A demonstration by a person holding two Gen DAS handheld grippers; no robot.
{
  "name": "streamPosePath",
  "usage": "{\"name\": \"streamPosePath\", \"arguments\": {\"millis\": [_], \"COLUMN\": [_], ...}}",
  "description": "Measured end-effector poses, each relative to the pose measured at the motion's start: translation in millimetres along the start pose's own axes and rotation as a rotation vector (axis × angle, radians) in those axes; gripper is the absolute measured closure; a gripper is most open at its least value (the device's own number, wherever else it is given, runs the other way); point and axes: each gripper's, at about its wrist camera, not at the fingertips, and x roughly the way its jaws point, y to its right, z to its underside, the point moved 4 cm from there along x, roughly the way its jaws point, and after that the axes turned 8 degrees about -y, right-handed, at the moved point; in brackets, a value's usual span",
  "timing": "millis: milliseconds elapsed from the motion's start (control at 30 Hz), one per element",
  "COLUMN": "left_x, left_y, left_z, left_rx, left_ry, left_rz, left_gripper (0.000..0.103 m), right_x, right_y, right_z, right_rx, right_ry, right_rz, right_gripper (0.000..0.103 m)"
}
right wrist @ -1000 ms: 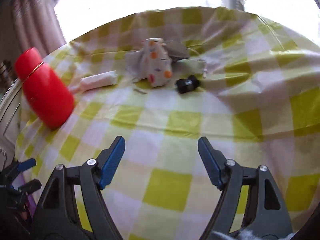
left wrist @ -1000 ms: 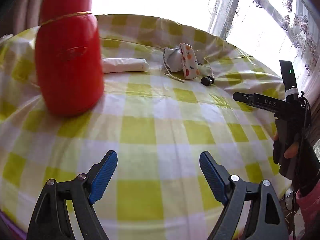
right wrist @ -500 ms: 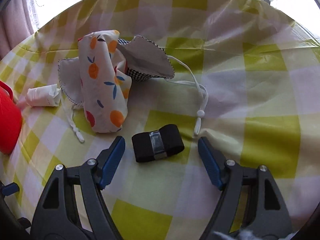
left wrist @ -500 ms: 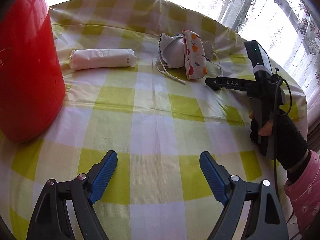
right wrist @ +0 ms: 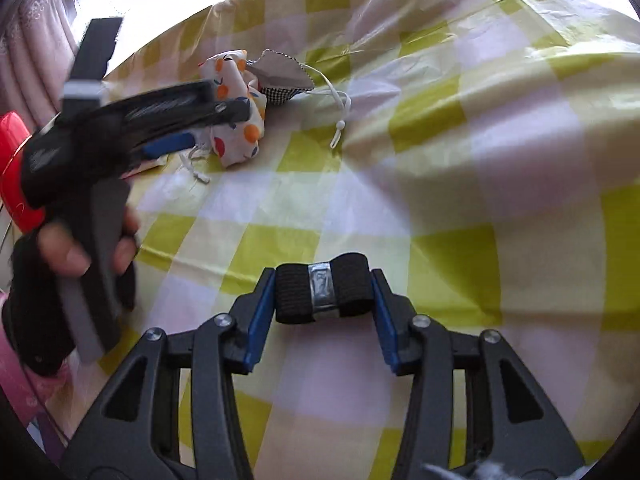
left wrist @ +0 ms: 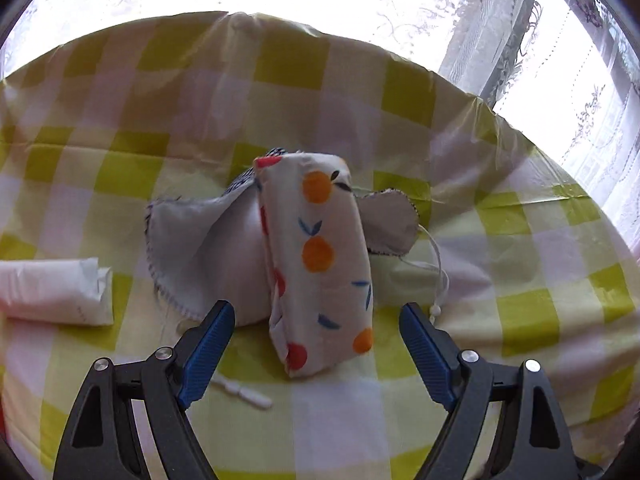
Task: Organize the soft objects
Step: 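Grasp the black elastic band with the right gripper while the left grasps the orange-print pouch, then carry the black band and orange-print pouch with both grippers toward the box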
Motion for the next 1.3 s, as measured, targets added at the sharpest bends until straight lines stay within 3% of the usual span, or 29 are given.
{"name": "streamPosePath", "arguments": {"millis": [33,67,100,133,300,433,600,933,1300], "left_x": [6.8,9.1,5.2,-4.0,-86.6,-124.6,-164.2,-218.3,-324.9], "left_y": [5.4,10.3,14.7,20.3,14.8,-18.0,-40.6,-36.9,-25.9], "left_z": [-2.5,-1.0,4.9,14.5,101.8,163.1,205.9,229.2,210.7], "left_rx": [0.015,0.022,0.026,0.045,0.117,0.095,0.097,0.078,0.148], "left_ry": [-0.013,-0.032,-0.051,-0.067,-0.04,-0.125,-0.133,-0.048,0.216], "left_rz": [-0.027,-0.026,-0.018,0.014,0.083,0.086,0.061,0.105,0.073], "left_gripper": [0.018,0.039,0.08,0.081,0.081,0.081,0.081,0.081,0.08], "right_x": [-3.8,-8.2,-12.9,-17.2,-36.1,-39.3,-49.1,-95.4,-204.0], "right_y": [-1.7,-2.0,-1.4,-0.8,-1.0,-10.3,-32.7,-75.7,-130.3], "right_z": [6.0,11.5,15.7,19.5,40.2,54.3,77.5,91.1,92.3], "right_rx": [-0.005,-0.003,0.005,0.013,0.035,0.026,0.004,-0.068,-0.188], "right_ry": [0.002,0.005,0.011,0.018,0.043,0.023,0.006,0.07,0.316], "right_rz": [0.003,-0.006,-0.014,-0.014,-0.047,-0.078,-0.1,-0.071,-0.001], "right_gripper": [0.053,0.053,0.053,0.053,0.053,0.053,0.053,0.053,0.053]}}
